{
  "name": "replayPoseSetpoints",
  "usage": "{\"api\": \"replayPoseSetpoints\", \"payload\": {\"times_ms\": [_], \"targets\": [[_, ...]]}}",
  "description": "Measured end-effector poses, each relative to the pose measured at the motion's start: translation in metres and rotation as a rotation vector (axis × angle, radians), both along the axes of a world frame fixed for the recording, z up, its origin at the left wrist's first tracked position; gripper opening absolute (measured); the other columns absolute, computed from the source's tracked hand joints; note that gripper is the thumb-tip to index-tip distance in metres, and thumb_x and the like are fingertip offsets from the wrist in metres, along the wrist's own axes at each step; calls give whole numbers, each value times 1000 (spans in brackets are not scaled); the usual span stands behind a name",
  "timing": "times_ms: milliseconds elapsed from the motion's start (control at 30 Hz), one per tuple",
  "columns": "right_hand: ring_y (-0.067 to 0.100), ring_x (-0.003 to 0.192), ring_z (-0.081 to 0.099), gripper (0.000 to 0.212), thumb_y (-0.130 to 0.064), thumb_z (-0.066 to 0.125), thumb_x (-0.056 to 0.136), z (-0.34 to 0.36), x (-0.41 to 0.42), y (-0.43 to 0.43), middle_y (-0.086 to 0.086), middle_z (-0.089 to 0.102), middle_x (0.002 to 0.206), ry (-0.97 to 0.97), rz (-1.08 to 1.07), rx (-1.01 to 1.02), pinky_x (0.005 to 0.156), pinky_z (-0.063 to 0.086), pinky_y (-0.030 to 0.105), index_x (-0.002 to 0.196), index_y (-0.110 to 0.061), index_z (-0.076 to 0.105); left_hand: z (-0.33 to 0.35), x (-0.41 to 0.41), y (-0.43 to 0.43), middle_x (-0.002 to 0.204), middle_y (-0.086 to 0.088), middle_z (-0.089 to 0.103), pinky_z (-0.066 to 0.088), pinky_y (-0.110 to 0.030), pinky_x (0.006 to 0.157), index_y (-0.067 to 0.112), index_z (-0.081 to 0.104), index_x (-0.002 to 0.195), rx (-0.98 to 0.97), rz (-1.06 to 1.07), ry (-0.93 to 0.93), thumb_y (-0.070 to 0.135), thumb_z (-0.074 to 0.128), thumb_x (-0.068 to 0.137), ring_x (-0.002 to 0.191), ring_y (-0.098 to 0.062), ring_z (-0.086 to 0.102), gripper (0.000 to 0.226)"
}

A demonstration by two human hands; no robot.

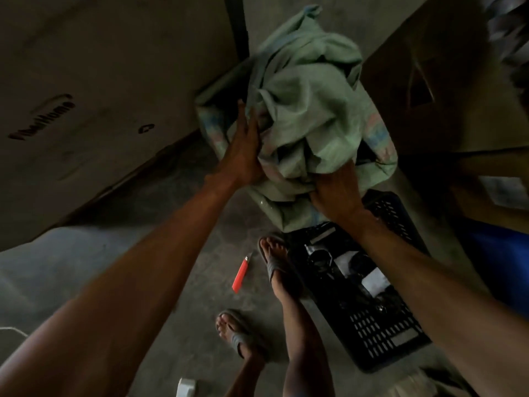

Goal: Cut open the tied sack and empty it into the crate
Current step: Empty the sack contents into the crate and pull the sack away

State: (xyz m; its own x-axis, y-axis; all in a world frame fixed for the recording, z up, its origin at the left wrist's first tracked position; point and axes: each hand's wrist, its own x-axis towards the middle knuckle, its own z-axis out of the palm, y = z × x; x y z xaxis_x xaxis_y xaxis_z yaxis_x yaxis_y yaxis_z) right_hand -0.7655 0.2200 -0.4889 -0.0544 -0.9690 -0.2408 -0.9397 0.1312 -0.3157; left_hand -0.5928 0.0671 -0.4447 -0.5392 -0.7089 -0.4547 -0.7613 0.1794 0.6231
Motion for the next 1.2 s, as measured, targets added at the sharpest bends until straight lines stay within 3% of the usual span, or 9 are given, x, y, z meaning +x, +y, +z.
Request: {"api": "replayPoseSetpoints", "payload": {"times_ms": [67,200,367,500,600,667,800,933,1200], "targets": [[50,112,64,56,-35,64,84,-10,-4,2,30,66,123,7,37,-43,97,51,60,131,-7,51,-6,-4,5,165,-18,-18,11,-35,117,7,-5,159,-51,45,42,62,64,85,154,-42,2,115],[49,101,69,58,-51,53,85,-30,-9,-6,26,72,111,7,24,-36,87,54,57,115,-5,71,-16,-18,18,167,-24,-1,34,-61,114,34,7,159,-380,113,-157,75,26,94,149,-45,25,80],[37,139,48,104,-84,48,68,-43,-15,-13,15,52,150,-330,-298,431,113,42,49,148,-18,48,-54,-17,39,168,-21,-2,17,-60,120,37,2,160,-202,-221,-387,51,66,88,151,-50,10,97],[31,146,38,112,-58,76,73,-30,-5,-23,18,37,157,-551,-782,108,117,36,36,155,-3,26,-67,-19,37,167,-23,3,12,-57,122,31,1,161,-89,-254,-431,49,67,87,154,-43,6,101],[37,154,21,108,-50,67,85,-27,5,-19,27,15,165,-316,-654,-77,123,21,33,157,8,11,-75,-31,24,166,-25,7,11,-57,123,26,2,161,-85,-335,-504,51,61,91,154,-41,9,95],[43,151,24,94,-42,60,89,-35,4,-21,31,14,164,-179,-447,-55,121,29,46,156,6,17,-83,-38,13,165,-26,13,14,-56,121,23,6,161,-88,-395,-527,53,54,94,154,-40,11,88],[41,153,16,83,-42,57,97,-55,-11,-33,25,9,167,-26,-193,518,117,30,52,158,-1,19,-105,-40,-3,160,-22,31,16,-52,121,22,25,158,-26,-510,-562,52,48,97,151,-37,23,72],[38,152,19,75,-43,55,98,-44,-14,-37,22,13,166,1,-183,744,120,26,49,156,-3,27,-97,-20,11,145,-26,50,21,-49,118,11,40,150,-69,-431,-412,40,45,95,140,-43,39,62],[41,123,51,43,-35,55,89,80,35,-2,22,60,125,77,-218,439,104,39,49,119,-5,62,15,63,110,154,-31,39,27,-50,120,3,54,139,-198,-24,-132,24,62,78,145,-45,35,65]]}}
